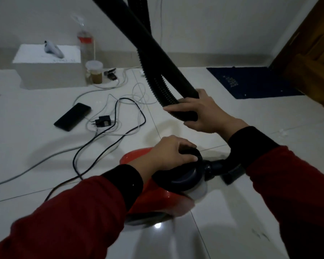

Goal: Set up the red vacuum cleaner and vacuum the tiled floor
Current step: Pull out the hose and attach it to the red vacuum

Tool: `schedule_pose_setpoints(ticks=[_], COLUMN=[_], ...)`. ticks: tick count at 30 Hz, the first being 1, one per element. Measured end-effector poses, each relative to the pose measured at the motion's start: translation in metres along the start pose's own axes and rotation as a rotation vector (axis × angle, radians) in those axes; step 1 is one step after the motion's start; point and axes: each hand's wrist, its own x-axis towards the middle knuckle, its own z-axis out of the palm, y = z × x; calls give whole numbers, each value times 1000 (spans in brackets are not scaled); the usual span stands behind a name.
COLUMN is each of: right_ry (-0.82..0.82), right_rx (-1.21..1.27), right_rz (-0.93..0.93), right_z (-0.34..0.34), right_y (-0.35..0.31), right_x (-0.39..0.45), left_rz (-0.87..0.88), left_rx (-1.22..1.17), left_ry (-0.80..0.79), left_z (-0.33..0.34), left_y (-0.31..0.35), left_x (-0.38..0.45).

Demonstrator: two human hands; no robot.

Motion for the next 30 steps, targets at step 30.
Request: schedule_pose_setpoints(ticks=[30], right_ry=[-129], right_rx=[225], right_rz=[149], right_z=[32], right_y=[-20], right_x=[13], left_rz=[-109], left_rx=[210], left_ry=[-233], left_z=[-67], left_y=[-127], left_x=[-40])
